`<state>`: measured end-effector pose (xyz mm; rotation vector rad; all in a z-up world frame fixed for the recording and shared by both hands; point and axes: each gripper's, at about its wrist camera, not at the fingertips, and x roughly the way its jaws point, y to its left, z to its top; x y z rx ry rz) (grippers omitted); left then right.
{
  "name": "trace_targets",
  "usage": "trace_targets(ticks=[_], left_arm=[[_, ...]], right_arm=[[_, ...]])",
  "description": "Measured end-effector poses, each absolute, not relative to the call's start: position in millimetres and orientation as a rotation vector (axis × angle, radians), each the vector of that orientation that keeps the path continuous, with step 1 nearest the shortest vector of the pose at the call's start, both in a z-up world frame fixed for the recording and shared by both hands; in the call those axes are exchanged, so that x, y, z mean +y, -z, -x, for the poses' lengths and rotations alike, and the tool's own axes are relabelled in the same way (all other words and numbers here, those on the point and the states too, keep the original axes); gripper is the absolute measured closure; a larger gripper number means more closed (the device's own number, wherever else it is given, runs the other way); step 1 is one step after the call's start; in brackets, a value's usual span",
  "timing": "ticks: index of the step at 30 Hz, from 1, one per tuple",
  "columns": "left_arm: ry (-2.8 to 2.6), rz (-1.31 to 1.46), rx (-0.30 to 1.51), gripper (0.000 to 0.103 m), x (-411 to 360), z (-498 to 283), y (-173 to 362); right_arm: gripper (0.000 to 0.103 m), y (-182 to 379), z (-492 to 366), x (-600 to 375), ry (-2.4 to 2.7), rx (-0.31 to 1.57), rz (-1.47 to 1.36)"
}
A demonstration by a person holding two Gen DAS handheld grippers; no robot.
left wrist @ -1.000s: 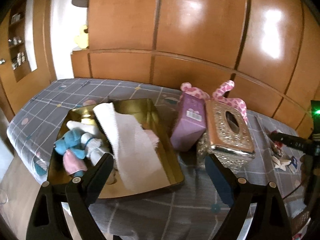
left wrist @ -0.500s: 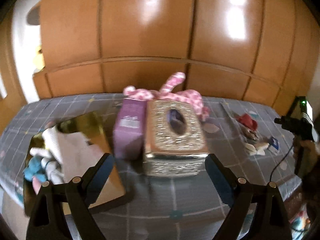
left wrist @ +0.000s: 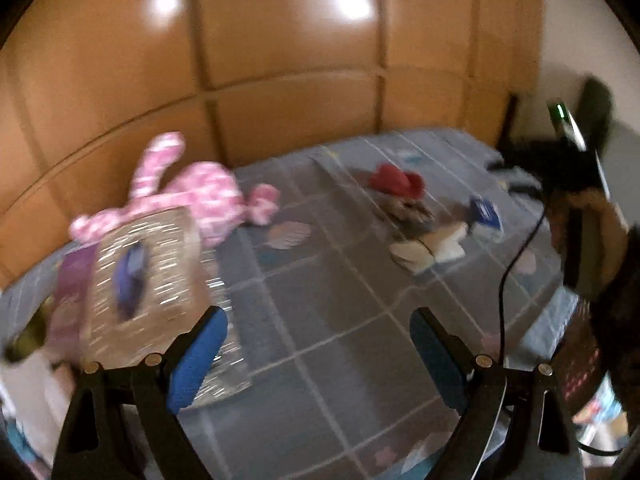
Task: Organize soft objects
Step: 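Grasp the beige folded cloth with the left tool while the right tool grasps the brown scrunchie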
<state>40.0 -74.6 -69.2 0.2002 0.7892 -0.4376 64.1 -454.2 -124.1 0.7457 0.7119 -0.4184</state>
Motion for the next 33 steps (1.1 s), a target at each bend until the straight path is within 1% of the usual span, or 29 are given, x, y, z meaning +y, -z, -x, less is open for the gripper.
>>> trace_targets(ticks=[5, 6, 12, 24, 25, 27, 28, 29, 30, 33], left_arm=[[0.562, -0.322, 0.829, 0.011, -133, -57, 93], [0.58, -0.333, 0.828, 0.015, -140, -59, 95], [0.695, -0.428, 0.823, 0.024, -194, -79, 113], [0.819, -0.582, 0.919, 0.025, -275, -119, 160], [0.824, -0.594, 0.929, 0.026, -280, -122, 165], [0.828, -0.6, 0.954, 0.038, -285, -128, 172], [0.825, -0.597, 0.974, 0.04, -288, -132, 177], [0.835, -0.584, 0.989, 0.047, -288, -134, 179], [0.857, -0.549, 1.006, 0.051, -287, -137, 179], [0.866, -0.469, 1.008, 0.053, -280, -140, 176]], right_arm=[[0.053, 126, -66, -451, 0.378, 0.729, -0.755], [0.053, 126, -67, -450, 0.372, 0.729, -0.756], [0.052, 128, -68, -451, 0.347, 0.732, -0.78], [0.051, 134, -71, -453, 0.305, 0.76, -0.838], [0.051, 135, -72, -453, 0.302, 0.762, -0.836], [0.051, 135, -72, -452, 0.299, 0.764, -0.835], [0.051, 134, -72, -452, 0.297, 0.764, -0.834], [0.051, 134, -72, -452, 0.298, 0.763, -0.833], [0.051, 134, -72, -452, 0.3, 0.762, -0.832], [0.051, 134, -73, -451, 0.287, 0.755, -0.83]])
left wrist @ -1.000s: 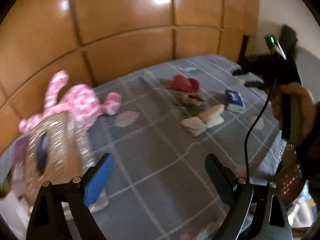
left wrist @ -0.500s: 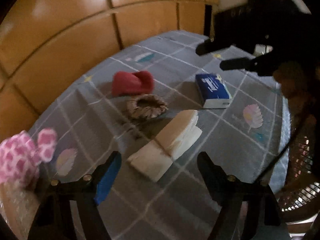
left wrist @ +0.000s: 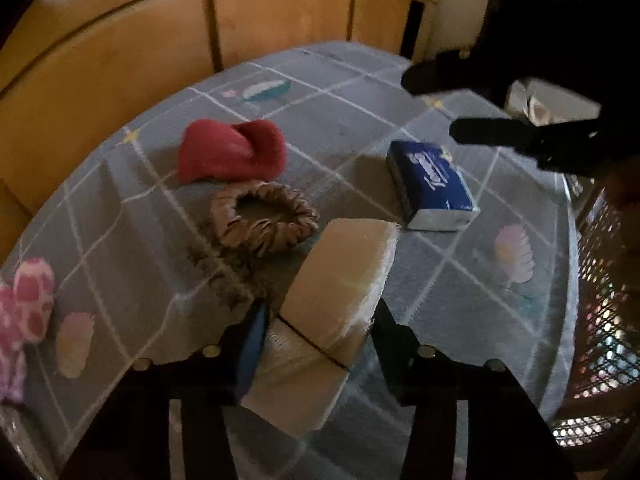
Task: Organize soft objects
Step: 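Grasp the beige folded cloth with the left tool while the right tool grasps the brown scrunchie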
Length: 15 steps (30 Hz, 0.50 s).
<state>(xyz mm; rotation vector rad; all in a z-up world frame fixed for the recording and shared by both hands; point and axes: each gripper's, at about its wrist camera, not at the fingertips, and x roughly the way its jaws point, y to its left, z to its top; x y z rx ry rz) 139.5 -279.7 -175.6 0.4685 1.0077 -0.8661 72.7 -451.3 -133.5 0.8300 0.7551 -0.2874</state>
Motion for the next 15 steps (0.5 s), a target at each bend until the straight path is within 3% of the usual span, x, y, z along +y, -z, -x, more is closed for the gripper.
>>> trace_targets(ticks=[10, 15], left_arm=[[0.675, -0.251, 0.953, 0.052, -193, -105, 154], [0.576, -0.244, 0.991, 0.052, -163, -98, 180]], right_arm=[[0.051, 135, -94, -420, 0.152, 0.842, -0.706], [0.051, 143, -112, -388, 0.078, 0.962, -0.565]])
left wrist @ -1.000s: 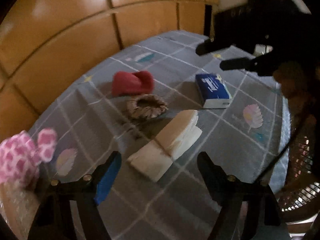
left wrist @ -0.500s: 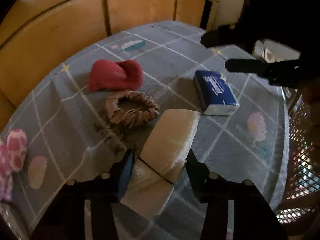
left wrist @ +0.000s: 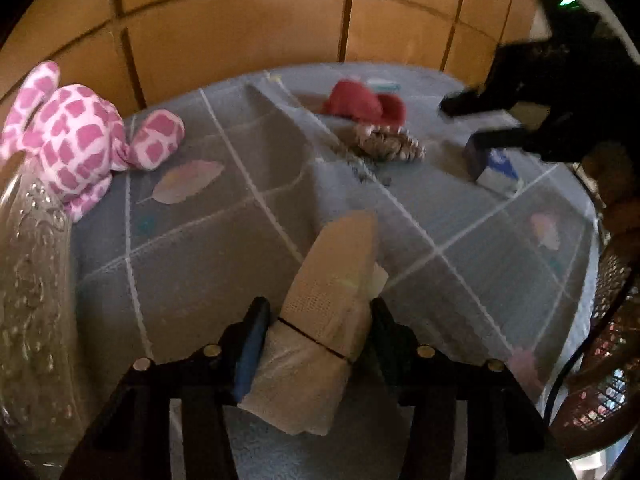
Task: Organize soft objects
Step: 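Grasp the beige folded cloth with the left tool while the right tool grasps the brown scrunchie, then carry the beige folded cloth into the gold tray and open the left tool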
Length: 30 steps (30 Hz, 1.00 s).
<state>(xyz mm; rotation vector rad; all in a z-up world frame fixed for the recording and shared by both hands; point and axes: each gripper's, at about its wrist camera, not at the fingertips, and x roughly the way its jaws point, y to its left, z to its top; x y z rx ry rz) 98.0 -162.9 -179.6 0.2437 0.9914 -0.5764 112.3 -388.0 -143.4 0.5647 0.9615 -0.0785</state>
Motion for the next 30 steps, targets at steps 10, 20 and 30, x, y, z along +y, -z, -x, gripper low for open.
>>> trace_targets(ticks=[10, 20, 30], left_arm=[[0.575, -0.2, 0.958, 0.047, -154, -93, 185], [0.568, -0.181, 0.947, 0.046, -150, -88, 185], [0.556, -0.177, 0.933, 0.047, -150, -84, 186]], right_arm=[[0.049, 159, -168, -350, 0.082, 1.105, -0.275], [0.072, 180, -192, -342, 0.115, 1.107, -0.119], [0.079, 183, -192, -366, 0.083, 1.129, -0.217]])
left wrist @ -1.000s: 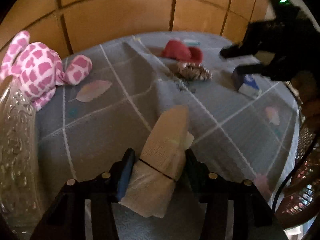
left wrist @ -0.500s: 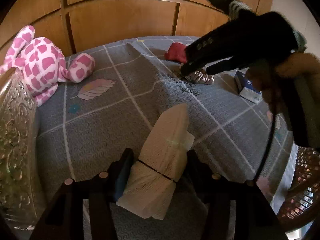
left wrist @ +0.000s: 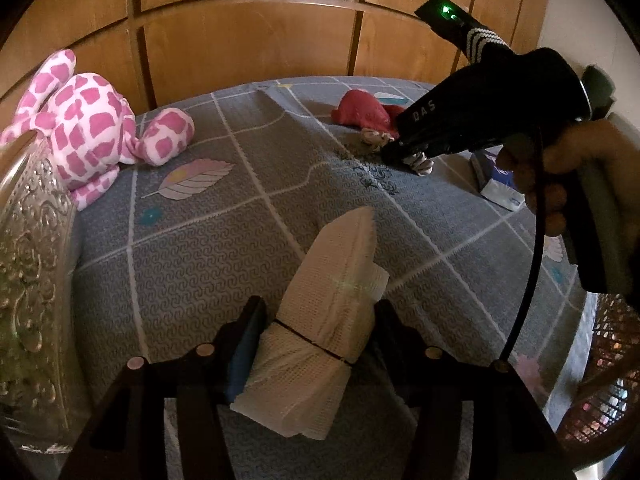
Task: Organize soft objects
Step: 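Carry the beige folded cloth into the gold tray and open the left tool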
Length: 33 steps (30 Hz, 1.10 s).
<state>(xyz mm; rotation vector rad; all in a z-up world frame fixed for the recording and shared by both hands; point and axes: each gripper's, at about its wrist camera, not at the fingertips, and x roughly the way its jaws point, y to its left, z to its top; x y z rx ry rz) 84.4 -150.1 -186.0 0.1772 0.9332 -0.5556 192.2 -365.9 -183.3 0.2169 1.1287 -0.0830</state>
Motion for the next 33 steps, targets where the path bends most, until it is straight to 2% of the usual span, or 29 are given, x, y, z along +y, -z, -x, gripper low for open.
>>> trace_targets(ticks=[5, 12, 24, 33], left_arm=[[0.547, -0.183, 0.941, 0.056, -150, -87, 185], [0.525, -0.159, 1.0, 0.057, -149, -100, 167], [0.445, -0.062, 0.939, 0.057, -143, -186, 79], [0.213, 0.01, 0.858, 0.057, -68, -266, 16]], right_arm=[[0.079, 186, -190, -368, 0.081, 1.121, -0.227], [0.079, 183, -187, -367, 0.085, 1.117, -0.176], [0.079, 187, -189, -350, 0.099, 1.12, -0.11], [0.079, 191, -189, -335, 0.105, 1.118, -0.069]])
